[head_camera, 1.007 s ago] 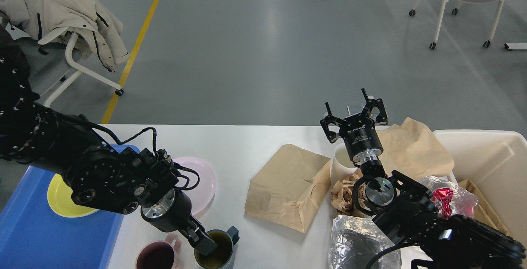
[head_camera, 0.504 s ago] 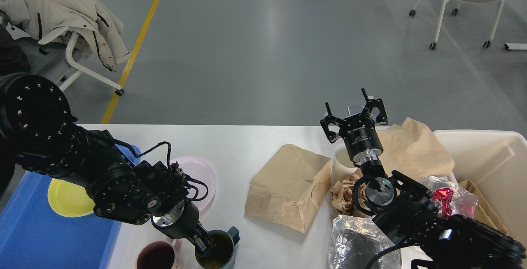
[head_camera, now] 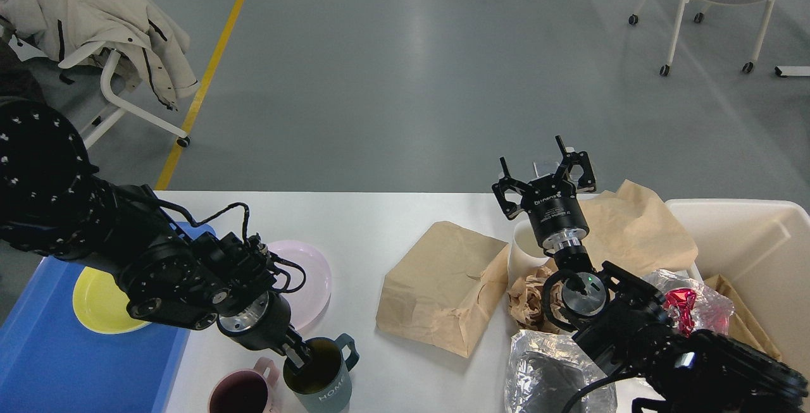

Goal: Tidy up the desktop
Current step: 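Lift the green mug and place it at the blue tray's near corner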

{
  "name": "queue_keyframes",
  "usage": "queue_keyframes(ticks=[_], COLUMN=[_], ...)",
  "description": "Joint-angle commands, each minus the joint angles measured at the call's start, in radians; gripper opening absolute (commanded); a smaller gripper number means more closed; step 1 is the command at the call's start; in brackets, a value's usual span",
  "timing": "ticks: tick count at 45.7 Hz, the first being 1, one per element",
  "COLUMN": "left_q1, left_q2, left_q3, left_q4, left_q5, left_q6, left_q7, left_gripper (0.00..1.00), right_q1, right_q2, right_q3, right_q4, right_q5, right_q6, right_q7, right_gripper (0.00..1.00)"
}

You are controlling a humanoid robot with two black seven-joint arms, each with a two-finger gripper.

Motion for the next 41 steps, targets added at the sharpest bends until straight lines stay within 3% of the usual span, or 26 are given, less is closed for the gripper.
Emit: queue_keyframes(ticks=[1,7,15,20,24,30,36,41], left_q1=[-0.14,-0.321,-0.599,-0.653,-0.621,-0.443,-0.248,-0.072], left_q2=[0.084,0.219,0.426,0.546,0.618,0.739,0.799,0.799], left_q3=[-0.044,-0.092,-0.092,-0.097,-0.084,-0.09,-0.089,-0.081], left_q4=[-0.017,-0.014,0.009,0.081,0.125,0.202,0.346,0.42], left_q5=[-0.001,-0.001,0.028,0.151,0.249,0.404,0.583,0.614], left_q6=[-0.1,-0.25,-0.518,-0.611,-0.611,-0.553,-0.381,-0.225], left_q7=[-0.059,-0.124,-0.228,-0.291,-0.3,-0.308,-0.394,-0.411], left_gripper=[0.0,0.0,0.0,0.0,0.0,0.0,0.0,0.0], right_q1=[0.0,0.0,0.0,0.0,0.0,0.0,0.0,0.0], right_q2=[0.0,0.0,0.0,0.0,0.0,0.0,0.0,0.0], right_q3=[0.0,0.0,-0.002,0.0,0.0,0.0,0.0,0.0], right_q4=[0.0,0.0,-0.001,-0.001,-0.001,0.0,0.0,0.0], right_q5=[0.0,0.0,0.0,0.0,0.0,0.0,0.0,0.0], right_q6=[0.0,0.0,0.0,0.0,0.0,0.0,0.0,0.0], right_q7=[0.0,0.0,0.0,0.0,0.0,0.0,0.0,0.0], right_gripper=[1.0,1.0,1.0,1.0,1.0,1.0,1.0,1.0])
